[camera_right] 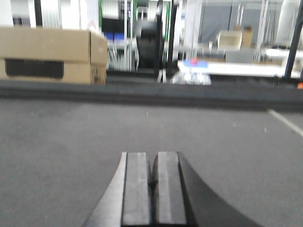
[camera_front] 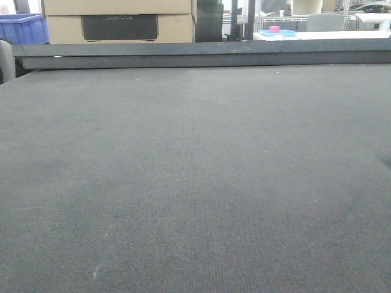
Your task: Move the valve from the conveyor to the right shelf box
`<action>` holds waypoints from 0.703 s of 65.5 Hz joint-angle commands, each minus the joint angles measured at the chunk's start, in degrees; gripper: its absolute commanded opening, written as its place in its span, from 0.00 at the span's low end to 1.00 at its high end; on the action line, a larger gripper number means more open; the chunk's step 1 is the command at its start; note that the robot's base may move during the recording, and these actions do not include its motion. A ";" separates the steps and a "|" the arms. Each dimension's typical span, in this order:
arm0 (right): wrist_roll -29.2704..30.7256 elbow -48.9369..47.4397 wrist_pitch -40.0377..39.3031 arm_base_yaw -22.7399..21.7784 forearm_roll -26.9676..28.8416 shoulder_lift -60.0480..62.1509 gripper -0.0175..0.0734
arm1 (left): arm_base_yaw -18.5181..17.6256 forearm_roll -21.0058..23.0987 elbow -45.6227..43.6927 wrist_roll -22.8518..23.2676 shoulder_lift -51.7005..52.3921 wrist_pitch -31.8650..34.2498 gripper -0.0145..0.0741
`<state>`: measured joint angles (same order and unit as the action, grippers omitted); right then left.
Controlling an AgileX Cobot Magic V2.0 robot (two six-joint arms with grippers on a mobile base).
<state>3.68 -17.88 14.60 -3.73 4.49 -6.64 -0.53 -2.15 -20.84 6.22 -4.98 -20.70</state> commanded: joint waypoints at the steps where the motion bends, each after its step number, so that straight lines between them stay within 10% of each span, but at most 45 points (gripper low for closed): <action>1: 0.31 -5.81 5.07 -0.25 -0.01 -4.98 0.01 | 0.14 -0.76 -5.89 0.04 -4.98 -7.21 0.04; 31: 0.31 -25.99 25.31 -0.25 2.15 -36.82 0.01 | 0.14 -0.65 -33.81 0.04 -42.48 -30.01 0.04; 46: 0.31 -29.52 26.17 -0.25 2.78 -44.99 0.01 | 0.14 -0.78 -39.54 0.04 -53.16 -30.85 0.04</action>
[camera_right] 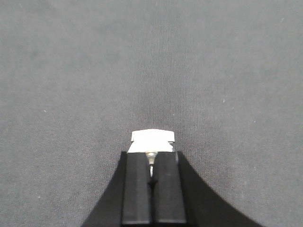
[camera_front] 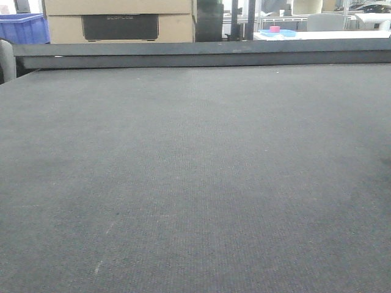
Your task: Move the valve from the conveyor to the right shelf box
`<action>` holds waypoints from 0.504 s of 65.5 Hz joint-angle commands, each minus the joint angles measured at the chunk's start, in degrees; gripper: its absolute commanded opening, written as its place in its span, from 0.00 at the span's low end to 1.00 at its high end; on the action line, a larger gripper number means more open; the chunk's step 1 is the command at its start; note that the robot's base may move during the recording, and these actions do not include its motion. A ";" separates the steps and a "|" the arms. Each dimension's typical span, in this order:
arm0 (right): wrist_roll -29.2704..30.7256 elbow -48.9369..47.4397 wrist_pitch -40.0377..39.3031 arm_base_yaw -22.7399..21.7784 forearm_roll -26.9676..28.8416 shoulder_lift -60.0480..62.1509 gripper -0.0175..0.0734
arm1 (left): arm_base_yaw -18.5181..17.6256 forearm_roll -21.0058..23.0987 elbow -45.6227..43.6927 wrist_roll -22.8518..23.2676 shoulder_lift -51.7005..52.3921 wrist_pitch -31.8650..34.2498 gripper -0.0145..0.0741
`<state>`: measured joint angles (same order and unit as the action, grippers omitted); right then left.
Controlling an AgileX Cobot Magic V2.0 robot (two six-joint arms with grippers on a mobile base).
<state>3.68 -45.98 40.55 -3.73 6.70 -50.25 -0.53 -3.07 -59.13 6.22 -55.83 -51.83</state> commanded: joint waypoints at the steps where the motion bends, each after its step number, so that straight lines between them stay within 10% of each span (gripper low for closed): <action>1: 0.31 -1.55 0.56 -0.25 1.03 -1.68 0.01 | 0.14 0.13 -1.26 0.04 -2.63 0.74 0.04; 33: 0.31 -14.83 17.36 -0.25 2.17 -13.52 0.01 | 0.24 0.13 -6.52 0.04 -13.65 -8.39 0.04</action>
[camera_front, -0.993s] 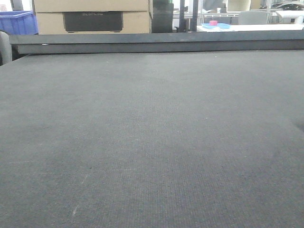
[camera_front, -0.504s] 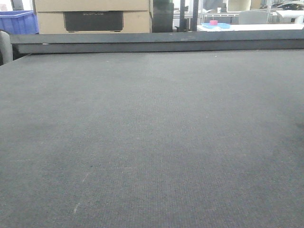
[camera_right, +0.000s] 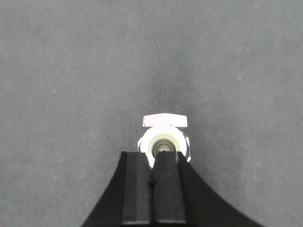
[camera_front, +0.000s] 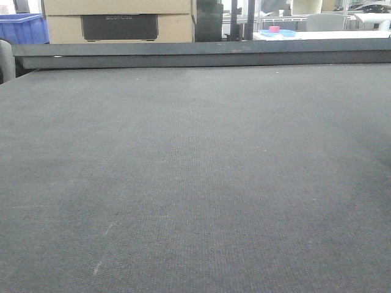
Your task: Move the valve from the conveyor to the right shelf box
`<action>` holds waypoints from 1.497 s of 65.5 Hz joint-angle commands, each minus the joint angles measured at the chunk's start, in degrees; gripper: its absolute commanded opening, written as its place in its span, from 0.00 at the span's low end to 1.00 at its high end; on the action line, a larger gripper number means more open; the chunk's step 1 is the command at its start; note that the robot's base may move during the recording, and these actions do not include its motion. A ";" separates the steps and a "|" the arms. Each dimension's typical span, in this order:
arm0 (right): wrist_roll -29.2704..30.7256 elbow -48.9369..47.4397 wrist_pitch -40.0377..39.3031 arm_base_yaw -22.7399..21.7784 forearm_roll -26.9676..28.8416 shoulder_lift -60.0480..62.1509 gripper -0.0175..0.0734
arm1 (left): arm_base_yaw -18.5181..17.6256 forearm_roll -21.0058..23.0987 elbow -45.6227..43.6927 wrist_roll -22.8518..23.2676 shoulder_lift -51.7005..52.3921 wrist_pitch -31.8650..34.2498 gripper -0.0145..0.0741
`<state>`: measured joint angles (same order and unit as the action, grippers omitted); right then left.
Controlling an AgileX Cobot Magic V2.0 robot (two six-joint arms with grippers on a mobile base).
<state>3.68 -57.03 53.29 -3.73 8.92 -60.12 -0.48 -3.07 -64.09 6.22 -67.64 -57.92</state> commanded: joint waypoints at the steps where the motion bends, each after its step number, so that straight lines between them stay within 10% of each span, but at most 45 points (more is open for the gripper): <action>1: 0.31 -4.78 6.01 -0.25 -0.05 -4.81 0.01 | 0.20 0.13 -1.78 0.04 -2.22 -2.69 0.04; 23: 0.31 -13.25 13.21 -0.25 -2.67 -18.31 0.03 | 0.20 0.13 -2.88 0.04 -5.54 -1.71 0.04; 38: 0.31 -13.33 13.94 -0.25 -2.67 -23.76 0.48 | 0.20 0.22 -2.88 0.04 -5.59 -0.85 0.04; 57: 0.31 -12.88 13.71 -0.25 -2.78 -28.66 0.69 | 0.20 0.22 -2.88 0.04 -5.59 -0.72 0.04; 98: 0.31 -6.16 2.72 -0.25 -2.78 -31.60 0.72 | 0.20 0.37 -2.88 0.04 -5.59 -0.72 0.04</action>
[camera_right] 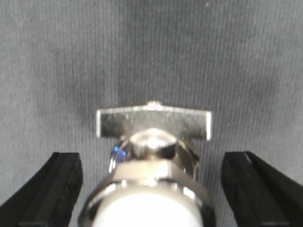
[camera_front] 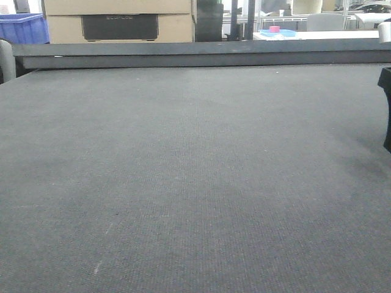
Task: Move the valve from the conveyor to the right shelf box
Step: 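Close the left gripper around the second white valve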
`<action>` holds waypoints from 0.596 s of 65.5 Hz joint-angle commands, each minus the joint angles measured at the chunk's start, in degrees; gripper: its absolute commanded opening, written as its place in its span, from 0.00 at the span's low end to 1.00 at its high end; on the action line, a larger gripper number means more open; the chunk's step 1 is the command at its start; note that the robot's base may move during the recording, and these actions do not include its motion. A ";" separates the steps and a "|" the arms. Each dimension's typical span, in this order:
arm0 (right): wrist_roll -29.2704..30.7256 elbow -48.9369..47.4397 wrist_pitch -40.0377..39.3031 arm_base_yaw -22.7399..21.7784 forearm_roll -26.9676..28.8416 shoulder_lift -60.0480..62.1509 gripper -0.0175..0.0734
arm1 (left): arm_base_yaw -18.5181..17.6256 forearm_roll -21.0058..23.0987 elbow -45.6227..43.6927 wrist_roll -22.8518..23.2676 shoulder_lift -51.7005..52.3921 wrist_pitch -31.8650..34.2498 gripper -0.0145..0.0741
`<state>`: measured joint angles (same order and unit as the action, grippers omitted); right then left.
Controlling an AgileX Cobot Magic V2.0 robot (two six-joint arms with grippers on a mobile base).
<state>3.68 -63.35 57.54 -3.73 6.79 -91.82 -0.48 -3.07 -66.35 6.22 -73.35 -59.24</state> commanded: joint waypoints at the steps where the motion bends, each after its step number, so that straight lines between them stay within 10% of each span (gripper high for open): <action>1: 0.31 0.16 -1.53 -0.25 -0.65 0.10 0.72 | 0.20 0.49 -0.62 0.04 0.13 0.60 0.04; 21: 0.31 0.16 0.01 -0.25 -0.65 0.10 0.68 | 0.20 2.38 -0.62 0.04 0.13 0.60 0.04; 39: 0.31 0.16 0.92 -0.25 -0.65 0.10 0.19 | 0.20 2.38 -0.62 0.04 0.13 0.60 0.04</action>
<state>3.68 -63.35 57.51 -3.73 6.79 -91.82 -0.48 -1.14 -66.35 6.22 -73.35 -59.14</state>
